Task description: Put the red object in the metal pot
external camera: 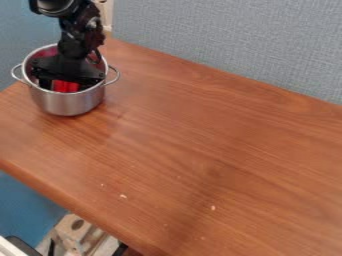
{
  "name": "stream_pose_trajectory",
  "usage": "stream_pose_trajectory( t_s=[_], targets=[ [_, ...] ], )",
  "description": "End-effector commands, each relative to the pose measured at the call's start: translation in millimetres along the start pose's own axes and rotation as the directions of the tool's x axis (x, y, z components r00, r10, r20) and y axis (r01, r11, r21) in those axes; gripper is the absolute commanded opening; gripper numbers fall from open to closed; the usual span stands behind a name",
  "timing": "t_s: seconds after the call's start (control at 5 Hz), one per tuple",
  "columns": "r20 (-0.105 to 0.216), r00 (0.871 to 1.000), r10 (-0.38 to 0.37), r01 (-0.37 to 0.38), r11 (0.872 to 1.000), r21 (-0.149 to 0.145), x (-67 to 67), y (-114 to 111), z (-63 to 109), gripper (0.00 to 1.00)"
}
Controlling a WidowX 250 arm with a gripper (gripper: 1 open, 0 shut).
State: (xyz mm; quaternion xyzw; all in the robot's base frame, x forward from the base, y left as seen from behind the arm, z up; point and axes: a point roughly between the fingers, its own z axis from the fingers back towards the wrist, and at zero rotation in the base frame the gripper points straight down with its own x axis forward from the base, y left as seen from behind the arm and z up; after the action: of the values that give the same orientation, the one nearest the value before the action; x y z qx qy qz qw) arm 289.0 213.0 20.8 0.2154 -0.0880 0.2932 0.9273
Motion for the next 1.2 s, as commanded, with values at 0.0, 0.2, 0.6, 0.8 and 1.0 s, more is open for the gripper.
stream_pose_trajectory(
  t_s=[0.0,0.2,0.6,0.8,1.0],
  targets=[
    [-0.118,0.992,-0.045,0.049,0.998,0.027,-31.2,-7.0,-21.2,1.00],
    [-0.120,0.992,-0.041,0.045,0.998,0.032,-30.8,-7.5,-21.7,1.00],
    [-0.125,0.992,-0.032,0.037,0.999,0.040,-29.8,-8.5,-22.5,1.00],
    [-0.127,0.992,-0.027,0.032,0.999,0.044,-29.2,-9.2,-23.2,1.00],
    [-0.130,0.991,-0.022,0.028,0.998,0.047,-28.6,-9.9,-23.9,1.00]
  ],
)
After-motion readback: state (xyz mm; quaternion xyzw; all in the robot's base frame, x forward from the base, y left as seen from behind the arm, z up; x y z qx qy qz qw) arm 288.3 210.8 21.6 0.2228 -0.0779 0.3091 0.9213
